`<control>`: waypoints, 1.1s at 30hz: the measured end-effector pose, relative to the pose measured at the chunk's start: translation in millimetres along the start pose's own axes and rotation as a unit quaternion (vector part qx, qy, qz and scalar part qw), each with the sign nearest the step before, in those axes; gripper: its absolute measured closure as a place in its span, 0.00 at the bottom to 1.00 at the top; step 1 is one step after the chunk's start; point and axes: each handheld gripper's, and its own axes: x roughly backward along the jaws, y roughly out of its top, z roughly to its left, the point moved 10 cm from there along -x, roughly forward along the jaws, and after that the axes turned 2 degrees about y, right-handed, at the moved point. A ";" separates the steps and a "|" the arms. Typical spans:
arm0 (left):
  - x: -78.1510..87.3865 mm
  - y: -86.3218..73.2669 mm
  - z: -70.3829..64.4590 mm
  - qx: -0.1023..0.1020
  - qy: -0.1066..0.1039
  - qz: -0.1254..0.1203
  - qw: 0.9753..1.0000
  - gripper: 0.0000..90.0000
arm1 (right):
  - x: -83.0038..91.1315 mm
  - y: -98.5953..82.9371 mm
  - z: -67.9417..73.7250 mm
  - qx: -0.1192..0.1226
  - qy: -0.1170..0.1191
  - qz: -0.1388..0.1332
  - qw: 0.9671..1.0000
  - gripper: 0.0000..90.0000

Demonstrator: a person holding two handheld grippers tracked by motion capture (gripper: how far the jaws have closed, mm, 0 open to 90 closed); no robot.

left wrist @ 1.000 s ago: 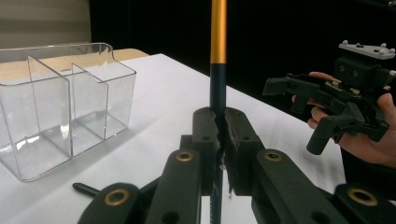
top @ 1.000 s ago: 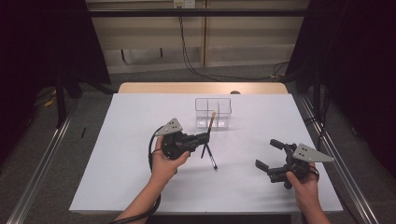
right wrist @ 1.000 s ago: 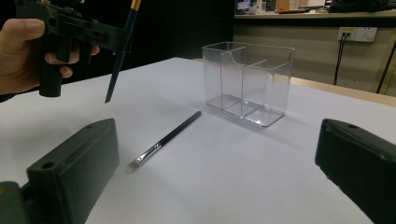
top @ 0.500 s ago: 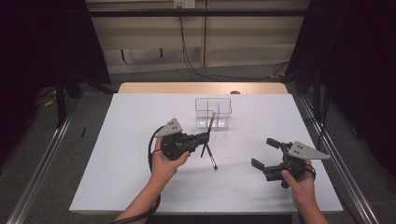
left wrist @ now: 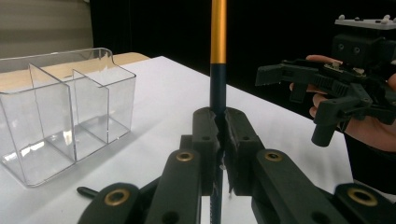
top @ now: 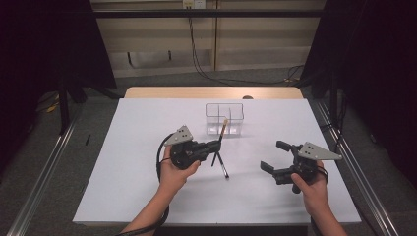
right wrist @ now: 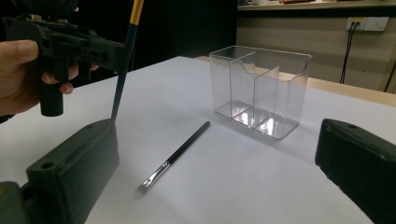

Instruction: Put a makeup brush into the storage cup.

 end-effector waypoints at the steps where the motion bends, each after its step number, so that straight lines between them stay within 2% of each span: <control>1: -0.3 -0.6 0.1 -0.002 -0.001 0.002 1.000 0.93 | -1.2 0.4 -0.1 0.000 0.001 0.001 1.000 0.00; 19: -6.2 -6.8 2.1 0.001 -0.004 0.010 1.000 0.93 | -22.0 21.8 5.5 -0.012 0.023 -0.006 1.000 0.00; 33: -8.3 -7.5 -0.2 -0.003 -0.004 0.010 1.000 0.93 | -33.3 38.4 9.7 -0.019 0.021 -0.005 1.000 0.00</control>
